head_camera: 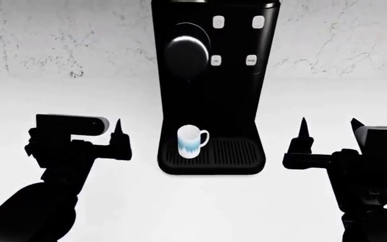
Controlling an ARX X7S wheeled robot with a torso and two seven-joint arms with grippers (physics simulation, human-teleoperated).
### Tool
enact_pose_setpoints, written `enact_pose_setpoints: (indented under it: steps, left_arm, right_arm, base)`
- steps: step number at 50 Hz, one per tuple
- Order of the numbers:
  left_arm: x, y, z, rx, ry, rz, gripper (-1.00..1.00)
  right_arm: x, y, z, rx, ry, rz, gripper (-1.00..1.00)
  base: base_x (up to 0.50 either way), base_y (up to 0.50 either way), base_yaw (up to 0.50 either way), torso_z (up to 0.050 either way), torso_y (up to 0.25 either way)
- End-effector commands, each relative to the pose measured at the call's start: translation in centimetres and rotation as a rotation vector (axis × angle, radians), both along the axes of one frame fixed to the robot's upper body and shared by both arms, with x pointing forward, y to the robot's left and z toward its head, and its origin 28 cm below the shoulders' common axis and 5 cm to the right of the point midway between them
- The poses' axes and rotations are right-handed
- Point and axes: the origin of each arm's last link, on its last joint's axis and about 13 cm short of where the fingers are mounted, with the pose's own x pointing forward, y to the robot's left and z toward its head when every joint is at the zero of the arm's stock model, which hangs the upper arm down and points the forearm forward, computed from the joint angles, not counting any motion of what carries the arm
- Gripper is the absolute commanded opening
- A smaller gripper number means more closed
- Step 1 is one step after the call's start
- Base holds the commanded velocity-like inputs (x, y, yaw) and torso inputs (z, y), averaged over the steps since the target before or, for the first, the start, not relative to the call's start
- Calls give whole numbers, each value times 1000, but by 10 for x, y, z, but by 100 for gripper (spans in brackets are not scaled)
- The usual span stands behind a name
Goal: Press the button on the coffee machine to serve coffee.
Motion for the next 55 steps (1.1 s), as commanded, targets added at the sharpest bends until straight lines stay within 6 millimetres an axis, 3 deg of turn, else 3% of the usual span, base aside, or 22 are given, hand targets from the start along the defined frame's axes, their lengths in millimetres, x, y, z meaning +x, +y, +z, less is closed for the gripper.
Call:
enact_pose_setpoints:
  steps: [1, 18, 31, 41, 49, 55]
  left_arm:
    - [-1, 2, -2, 5, 4, 7, 100]
    - [0, 3, -4, 3, 7, 17, 100]
    - [1, 4, -8, 5, 15, 17, 100]
    - [0, 5, -9, 8, 20, 17, 100]
    - [-1, 7, -8, 5, 15, 20, 100]
    - [-2, 8, -9, -1, 15, 22, 100]
  right_arm:
    - [-8, -6, 0, -19, 6, -28, 100]
    - [0, -1, 5, -37, -1, 23, 100]
    - [16, 19, 39, -232, -89, 414, 100]
    - [16, 27, 58, -296, -136, 527, 100]
    - [12, 35, 61, -301, -120, 588, 100]
    - [21, 35, 66, -375, -87, 607, 100]
  base:
    - [258, 16, 0, 0, 0]
    - [144, 8, 0, 0, 1]
    - [0, 0, 0, 0, 0]
    - [0, 0, 0, 0, 0]
    - [0, 0, 0, 0, 0]
    - [0, 0, 0, 0, 0]
